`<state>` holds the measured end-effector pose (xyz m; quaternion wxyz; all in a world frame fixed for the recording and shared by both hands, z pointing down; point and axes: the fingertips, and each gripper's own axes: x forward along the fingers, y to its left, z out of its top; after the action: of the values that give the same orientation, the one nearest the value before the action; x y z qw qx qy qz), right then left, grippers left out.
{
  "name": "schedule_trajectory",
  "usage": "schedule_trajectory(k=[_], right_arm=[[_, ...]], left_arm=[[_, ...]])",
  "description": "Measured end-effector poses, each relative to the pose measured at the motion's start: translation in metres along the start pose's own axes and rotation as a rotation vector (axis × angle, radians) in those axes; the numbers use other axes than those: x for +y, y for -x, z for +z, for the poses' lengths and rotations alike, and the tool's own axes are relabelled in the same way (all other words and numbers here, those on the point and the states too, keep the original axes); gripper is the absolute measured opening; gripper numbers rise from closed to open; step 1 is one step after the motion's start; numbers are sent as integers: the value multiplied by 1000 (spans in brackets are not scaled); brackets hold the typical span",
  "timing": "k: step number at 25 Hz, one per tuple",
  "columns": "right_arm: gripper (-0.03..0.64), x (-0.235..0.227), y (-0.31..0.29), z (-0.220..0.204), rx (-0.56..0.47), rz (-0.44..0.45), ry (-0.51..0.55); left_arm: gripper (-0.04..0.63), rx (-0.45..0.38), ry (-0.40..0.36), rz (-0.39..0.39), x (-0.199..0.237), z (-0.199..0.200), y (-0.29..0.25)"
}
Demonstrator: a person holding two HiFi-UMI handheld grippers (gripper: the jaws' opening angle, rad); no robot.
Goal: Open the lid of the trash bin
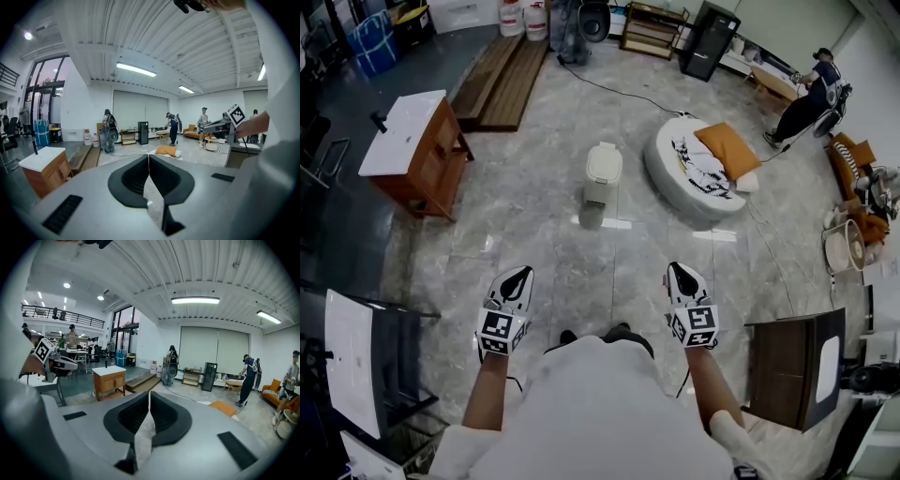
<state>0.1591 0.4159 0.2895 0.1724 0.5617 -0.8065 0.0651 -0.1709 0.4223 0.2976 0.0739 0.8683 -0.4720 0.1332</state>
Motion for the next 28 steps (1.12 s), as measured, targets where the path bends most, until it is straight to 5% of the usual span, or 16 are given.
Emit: schedule_trajectory(k=[13,28], right_arm=[[34,5,-13,1,40,4,33],[34,-34,-94,13,59,73,36]], left_arm=[[18,2,38,-6,17,-9,-10],[18,25,48,36,38,11,-76]])
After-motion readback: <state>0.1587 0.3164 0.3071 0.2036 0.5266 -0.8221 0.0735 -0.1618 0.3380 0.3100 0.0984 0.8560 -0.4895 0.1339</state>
